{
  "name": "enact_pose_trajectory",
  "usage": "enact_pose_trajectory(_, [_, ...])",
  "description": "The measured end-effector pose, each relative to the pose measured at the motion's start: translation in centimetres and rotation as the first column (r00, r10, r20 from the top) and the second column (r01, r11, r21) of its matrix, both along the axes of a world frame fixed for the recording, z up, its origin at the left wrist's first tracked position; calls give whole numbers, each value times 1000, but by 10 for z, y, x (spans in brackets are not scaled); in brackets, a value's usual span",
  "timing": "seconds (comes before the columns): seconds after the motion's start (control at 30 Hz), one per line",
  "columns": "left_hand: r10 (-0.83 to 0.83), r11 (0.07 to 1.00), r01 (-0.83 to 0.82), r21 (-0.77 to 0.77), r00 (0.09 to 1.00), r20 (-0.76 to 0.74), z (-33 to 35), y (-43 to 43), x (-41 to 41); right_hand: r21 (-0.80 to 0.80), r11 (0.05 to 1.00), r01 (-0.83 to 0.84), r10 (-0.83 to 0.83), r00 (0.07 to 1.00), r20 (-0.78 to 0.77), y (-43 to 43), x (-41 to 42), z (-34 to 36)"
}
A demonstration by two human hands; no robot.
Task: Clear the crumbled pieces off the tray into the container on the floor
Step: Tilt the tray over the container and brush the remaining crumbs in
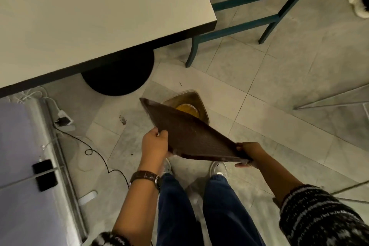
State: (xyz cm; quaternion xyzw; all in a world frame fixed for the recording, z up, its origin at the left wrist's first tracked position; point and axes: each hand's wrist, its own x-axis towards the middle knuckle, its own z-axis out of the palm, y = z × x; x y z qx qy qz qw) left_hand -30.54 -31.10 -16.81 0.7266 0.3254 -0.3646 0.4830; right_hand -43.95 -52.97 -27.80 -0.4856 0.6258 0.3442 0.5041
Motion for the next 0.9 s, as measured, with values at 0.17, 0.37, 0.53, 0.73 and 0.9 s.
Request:
enact_pose_trajectory(0.17, [33, 999, -33, -7, 997, 68, 15, 1, 1, 22, 1000, 3, -3, 1000, 21, -3, 2, 8])
enact_pose_trajectory(0.37, [-12, 998, 9, 60, 999, 48, -8, 6, -11, -58, 998, 20, -21, 1000, -17, 3, -9, -2])
enact_pose_trajectory(0.53, [23, 996, -30, 87, 997, 78, -39, 14, 11, -22, 999, 36, -37, 999, -28, 15, 3, -5])
enact_pose_trajectory(0.73, [30, 998, -36, 56, 994, 103, -2, 10, -1, -36, 998, 53, -52, 999, 14, 15, -9, 13])
enact_pose_trajectory(0.9, [71, 997, -69, -18, 986, 148, 56, 27, -24, -111, 994, -7, 23, 990, 140, 23, -16, 50])
